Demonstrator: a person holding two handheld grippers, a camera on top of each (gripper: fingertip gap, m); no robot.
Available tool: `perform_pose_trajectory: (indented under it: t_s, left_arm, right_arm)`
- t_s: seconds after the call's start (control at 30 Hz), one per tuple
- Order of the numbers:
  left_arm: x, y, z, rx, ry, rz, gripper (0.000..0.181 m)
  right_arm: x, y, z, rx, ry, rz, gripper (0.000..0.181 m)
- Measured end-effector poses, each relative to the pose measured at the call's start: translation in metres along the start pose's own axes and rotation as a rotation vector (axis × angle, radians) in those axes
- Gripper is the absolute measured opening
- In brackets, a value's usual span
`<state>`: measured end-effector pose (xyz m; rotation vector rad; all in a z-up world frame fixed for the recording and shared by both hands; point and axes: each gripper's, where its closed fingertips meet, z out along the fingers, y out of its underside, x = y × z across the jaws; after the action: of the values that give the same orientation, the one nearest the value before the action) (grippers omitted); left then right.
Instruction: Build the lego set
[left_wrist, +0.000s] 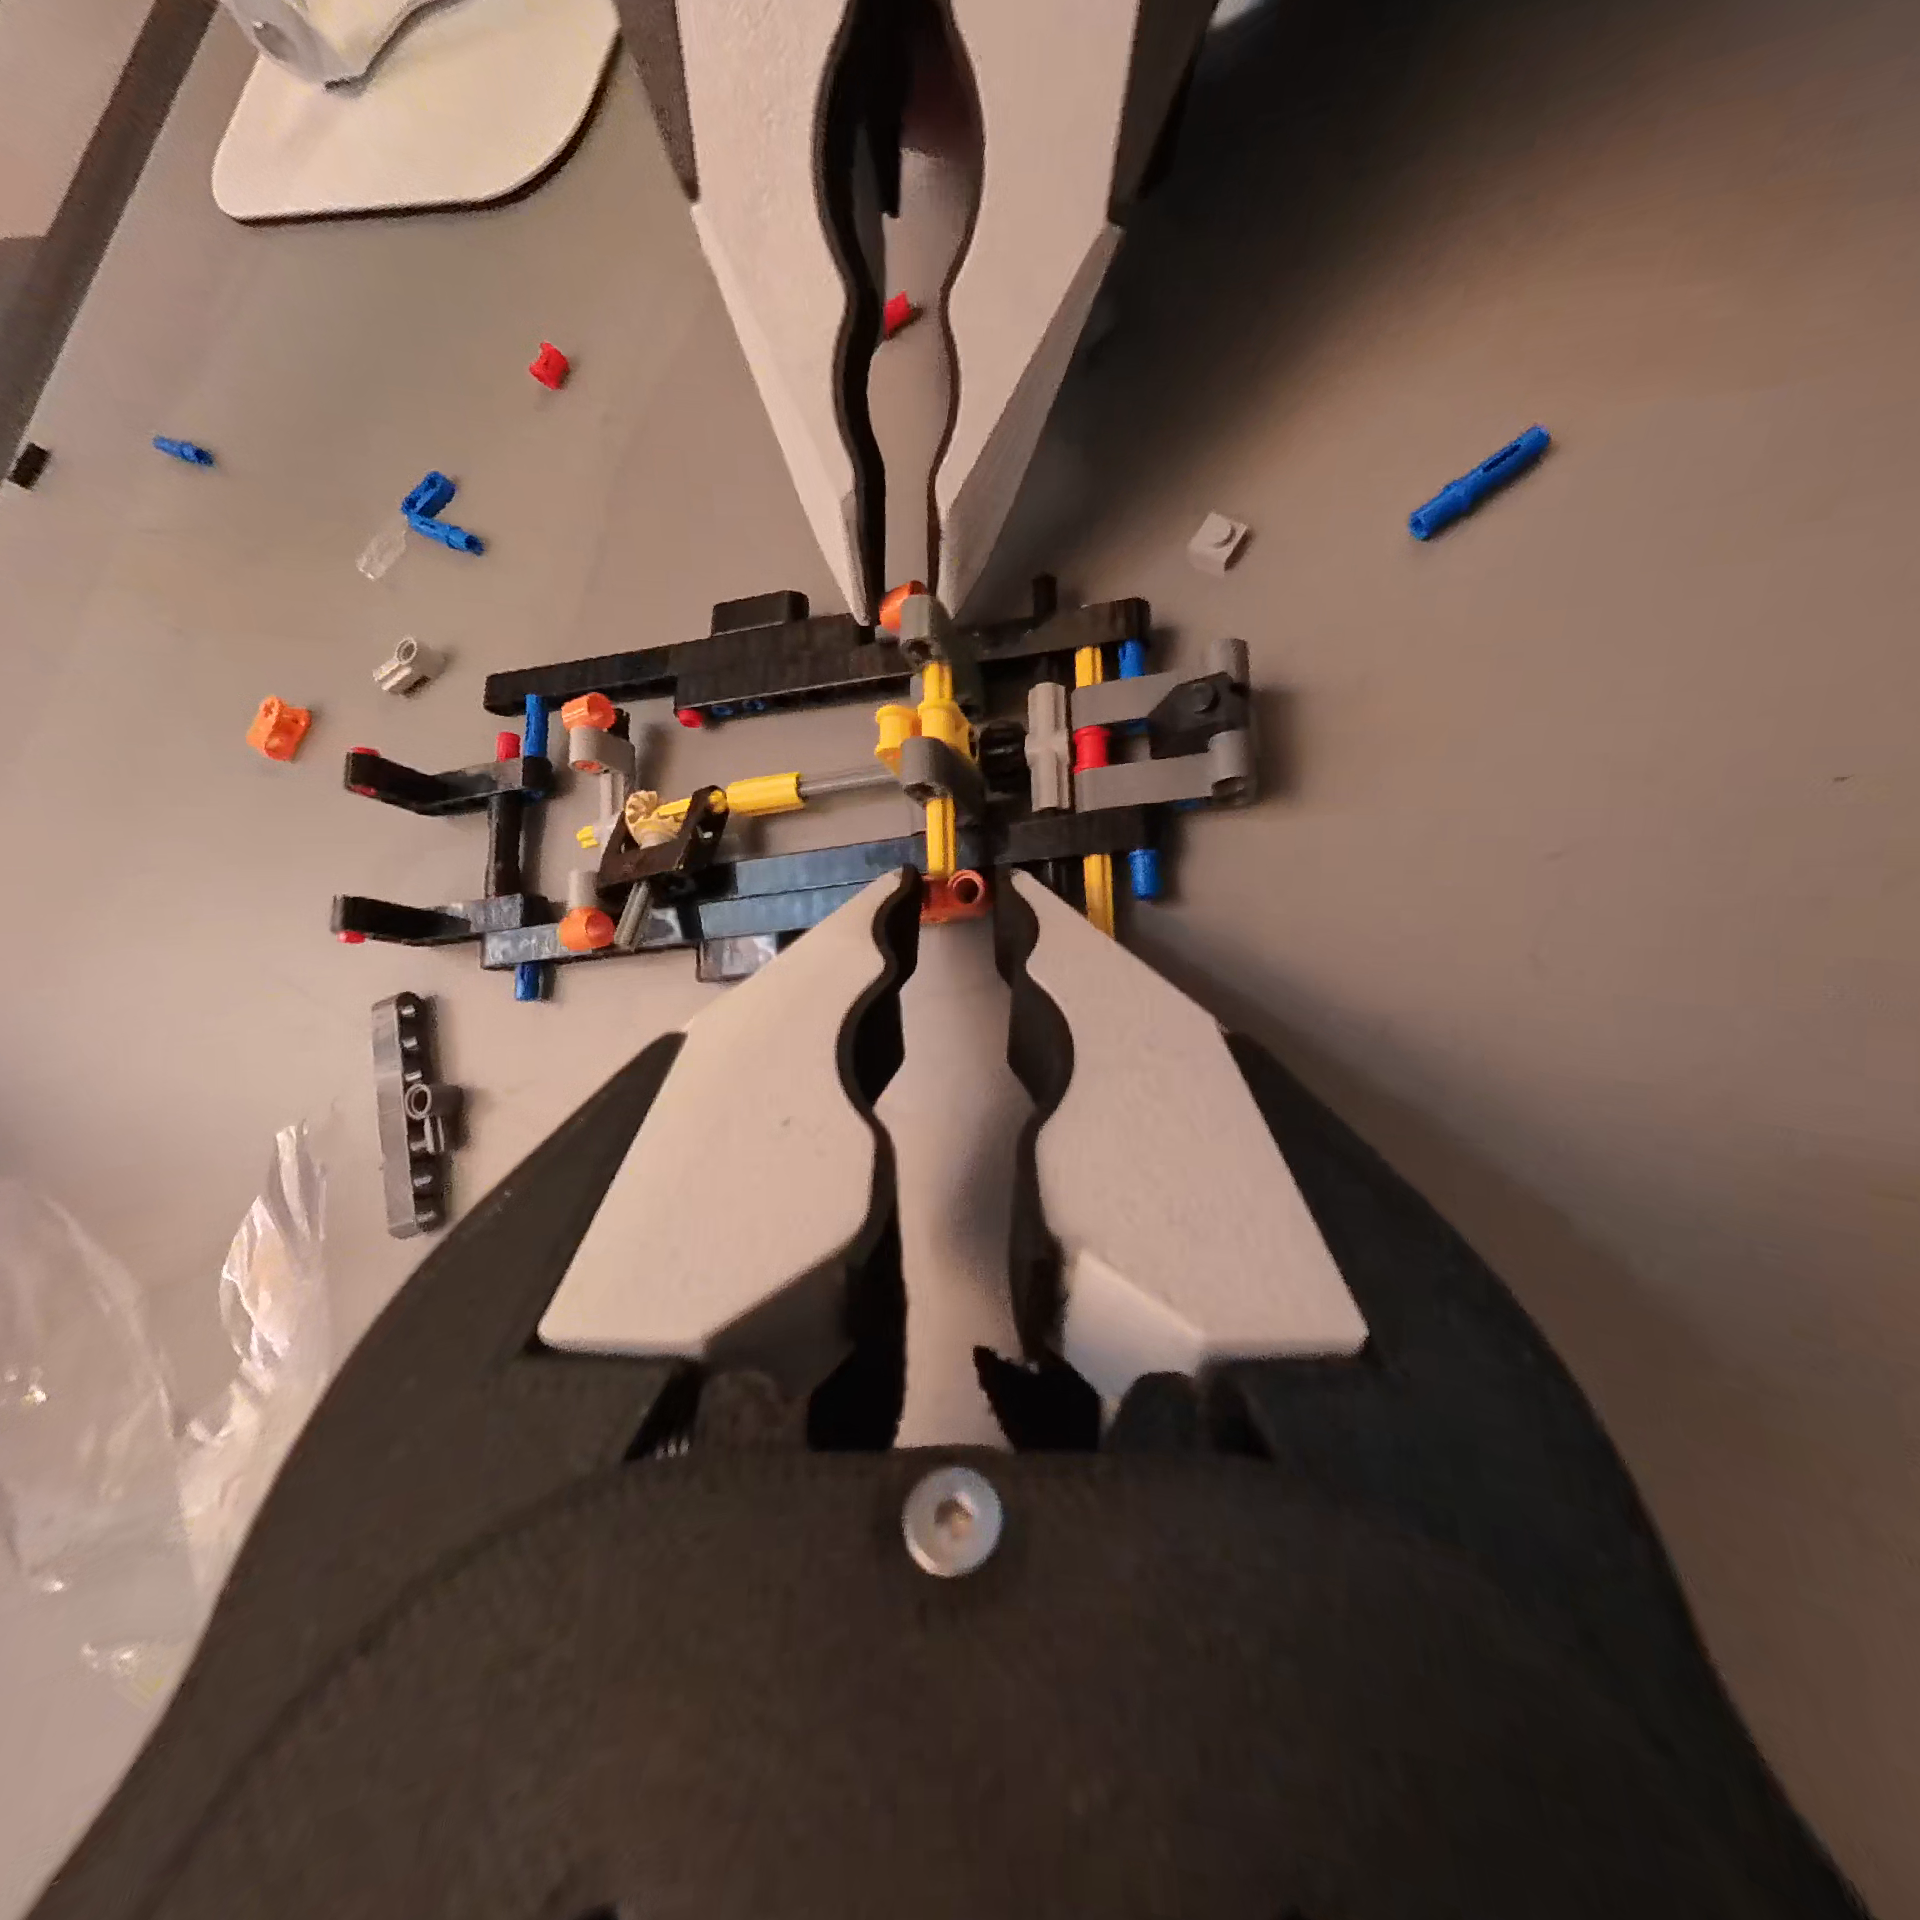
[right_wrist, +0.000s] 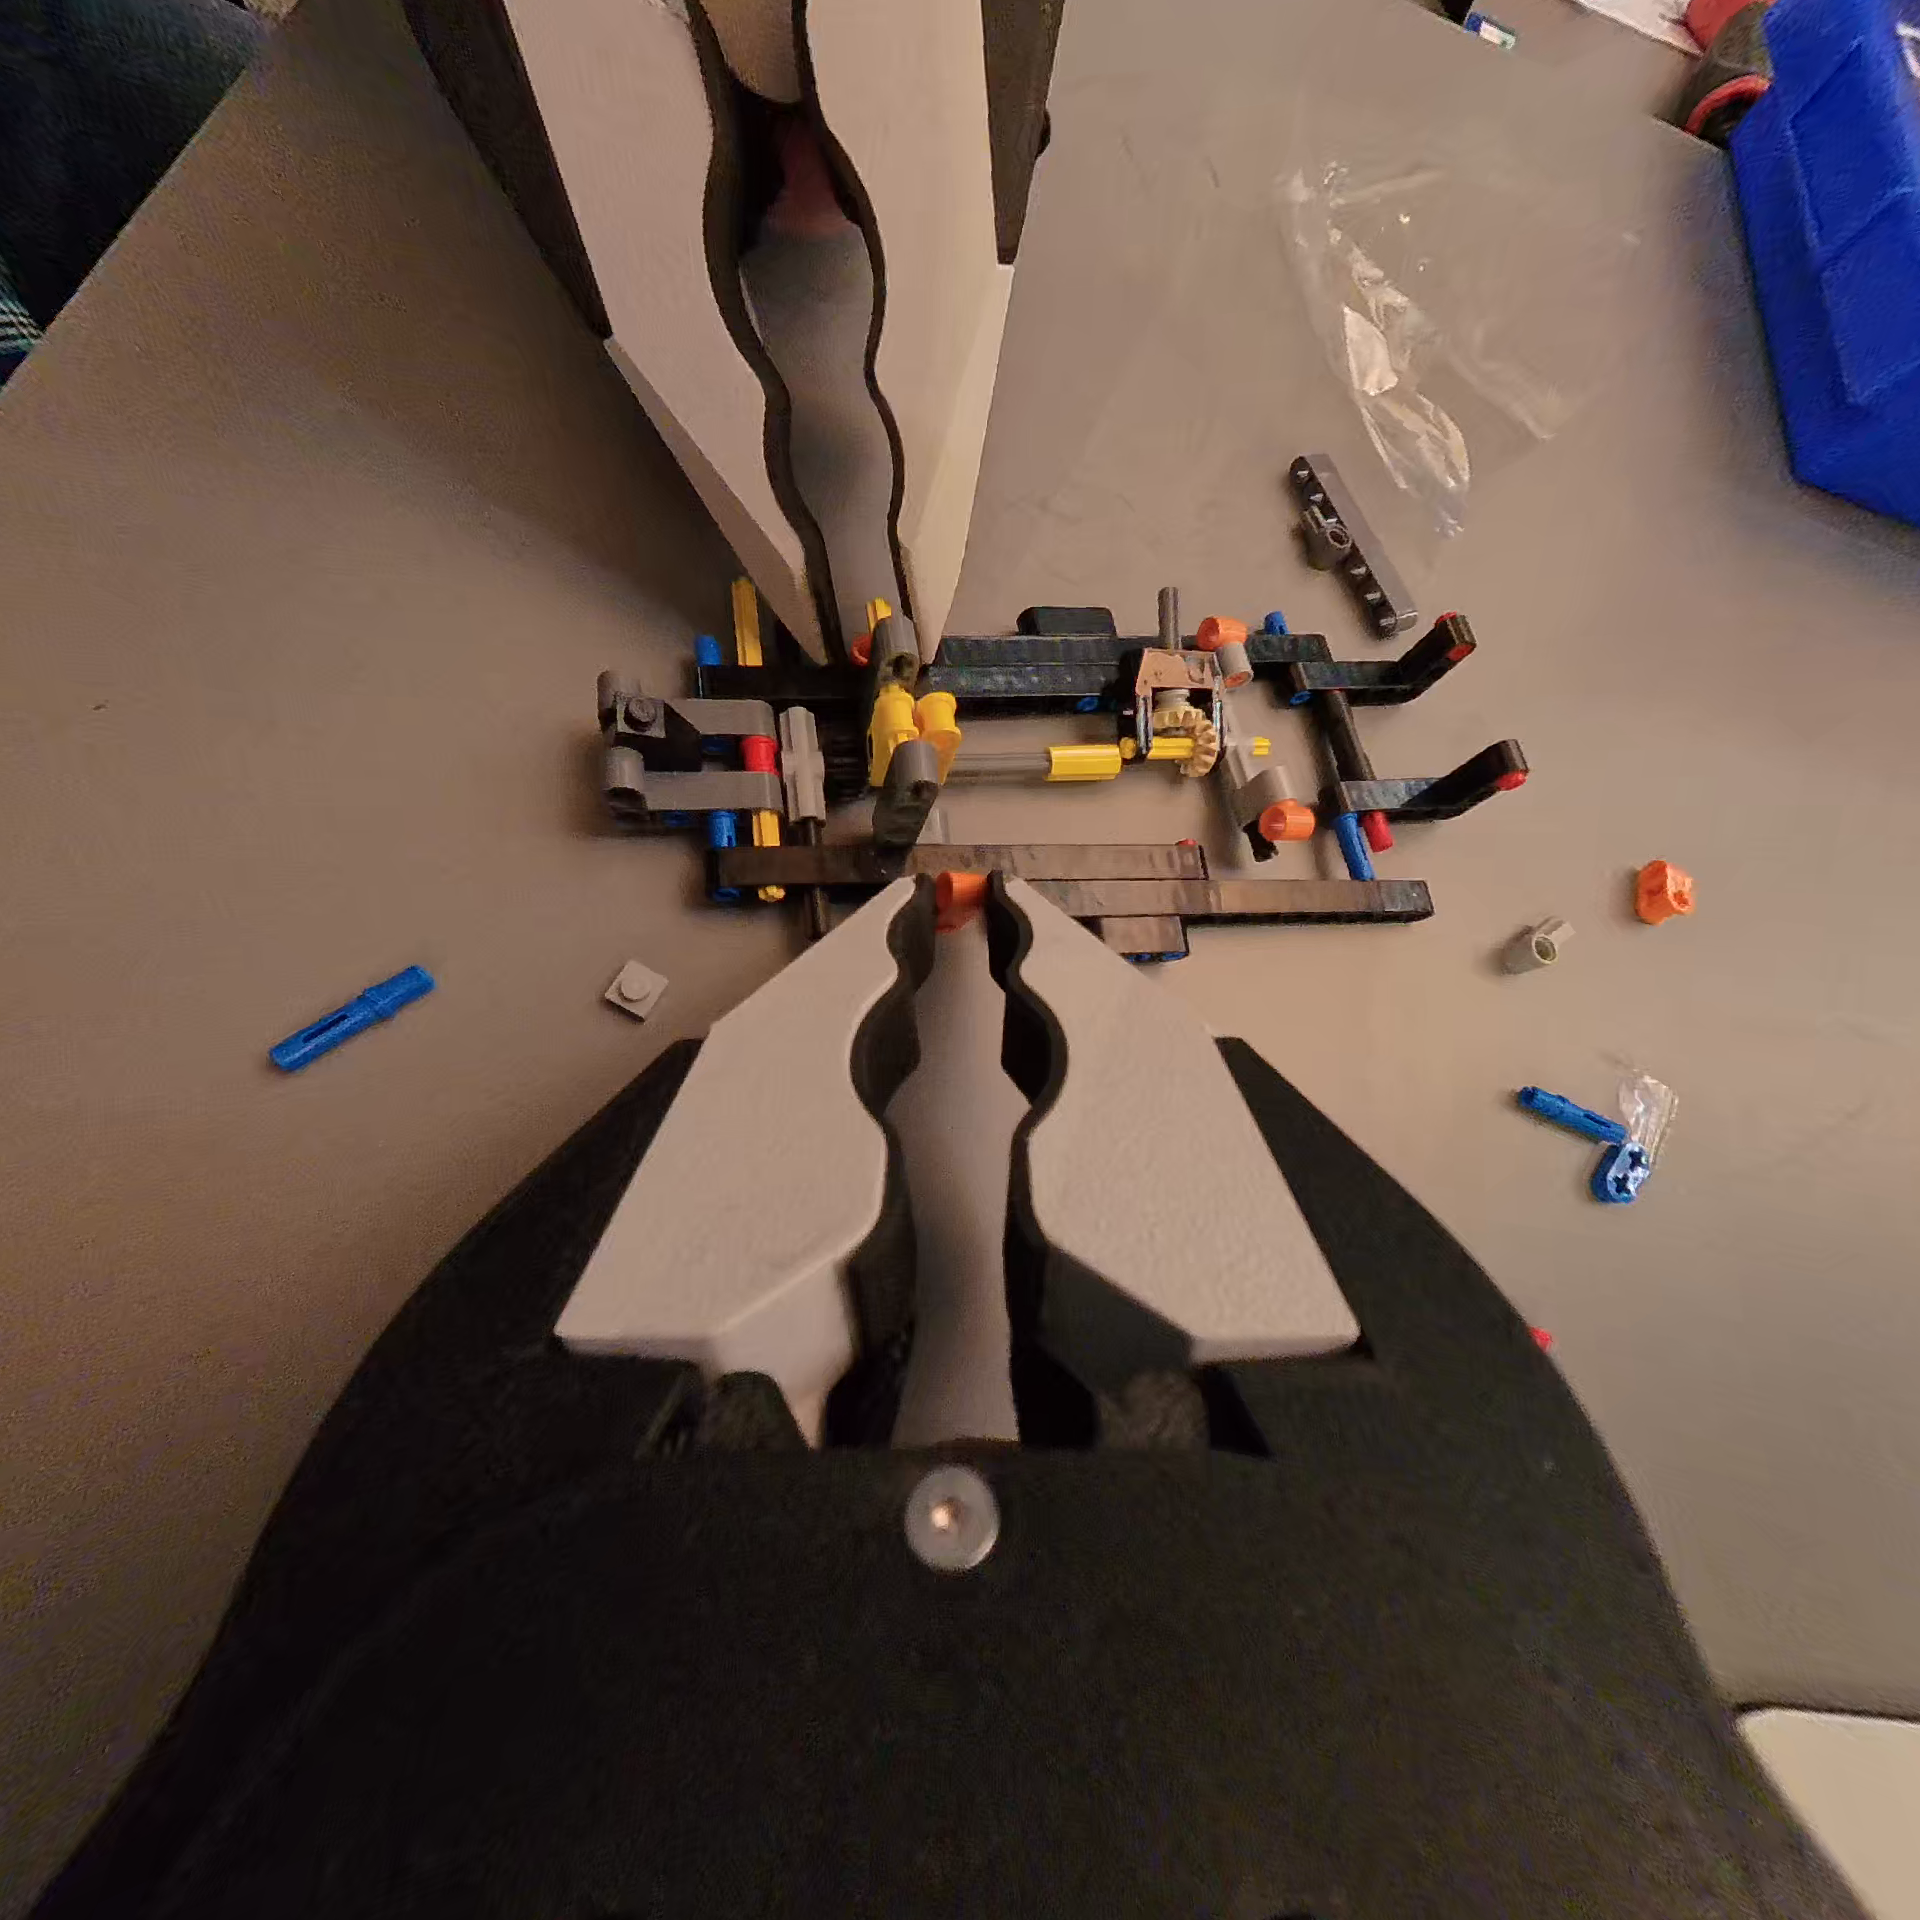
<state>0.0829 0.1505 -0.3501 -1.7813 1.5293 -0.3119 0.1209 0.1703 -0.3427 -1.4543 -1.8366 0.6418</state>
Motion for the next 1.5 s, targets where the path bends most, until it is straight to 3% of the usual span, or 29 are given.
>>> perform_pose_trajectory:
  t_s: [0.03, 1.07, 1.17, 1.5]
  left_arm:
    - [0.000, 0.000, 0.000, 0.005, 0.004, -0.024, 0.012]
    - [-0.004, -0.003, -0.004, 0.081, 0.323, -0.665, 0.008]
    - [-0.003, -0.004, -0.005, 0.091, 0.314, -0.627, 0.008]
    - [0.003, 0.002, -0.011, 0.060, 0.152, -0.261, 0.016]
  right_arm:
    - [0.000, 0.000, 0.000, 0.001, 0.001, -0.001, 0.007]
    - [-0.003, 0.000, 0.001, 0.002, 0.064, -0.143, 0.007]
    - [-0.004, 0.000, 0.001, 0.003, 0.060, -0.139, 0.007]
    - [-0.005, -0.003, 0.003, 0.019, 0.053, -0.127, 0.007]
